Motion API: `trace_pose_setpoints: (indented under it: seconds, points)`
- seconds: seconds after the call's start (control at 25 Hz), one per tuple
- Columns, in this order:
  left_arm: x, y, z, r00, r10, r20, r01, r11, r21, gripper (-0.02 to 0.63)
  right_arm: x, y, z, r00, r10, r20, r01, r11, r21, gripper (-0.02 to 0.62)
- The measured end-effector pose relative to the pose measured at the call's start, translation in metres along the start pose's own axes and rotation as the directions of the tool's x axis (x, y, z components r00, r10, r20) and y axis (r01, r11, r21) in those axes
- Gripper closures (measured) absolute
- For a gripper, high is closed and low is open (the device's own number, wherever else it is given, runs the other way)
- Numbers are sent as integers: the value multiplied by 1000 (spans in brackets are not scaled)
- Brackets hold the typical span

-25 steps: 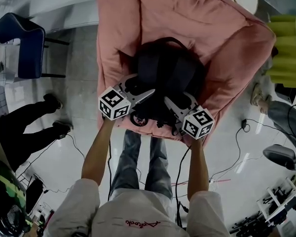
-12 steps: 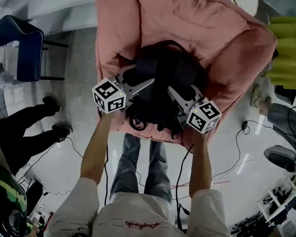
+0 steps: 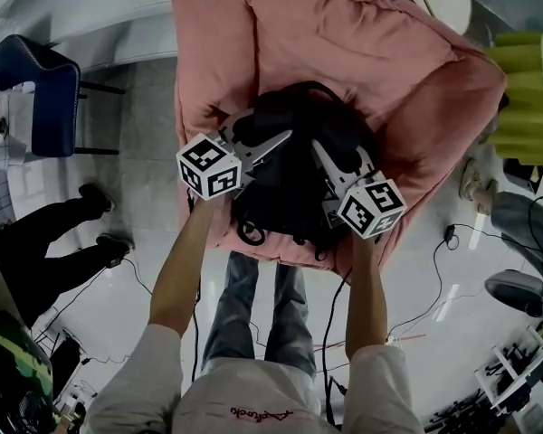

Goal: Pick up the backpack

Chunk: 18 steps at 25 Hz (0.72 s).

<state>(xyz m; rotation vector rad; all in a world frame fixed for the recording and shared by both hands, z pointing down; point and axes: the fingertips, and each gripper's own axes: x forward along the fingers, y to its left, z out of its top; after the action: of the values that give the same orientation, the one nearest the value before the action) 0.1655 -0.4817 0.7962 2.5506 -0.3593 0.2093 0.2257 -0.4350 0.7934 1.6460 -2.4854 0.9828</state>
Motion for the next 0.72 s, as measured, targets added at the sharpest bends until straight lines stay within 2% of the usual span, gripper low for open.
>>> trace_pose_setpoints:
  seconds: [0.16,0.32,0.44,0.72]
  points:
    - [-1,2,2,1000,9,-6,-8,1000,12,395,8,-9,12,998,-57,-4,57,998,-38,459]
    - [8,-6,1,1000,-2,-7,2,999,33,487,6,-16,16,988,-151,15,152,983,-101,523]
    - [6,-14,5,1000,14,21,-15,999,48,538,-1,-12,21,980,-193,57,199,973,-120,534]
    - [-28,-49,23,994,36,106,-41,998,44,548,-31,26,29,970,-210,123,228,962,-149,537]
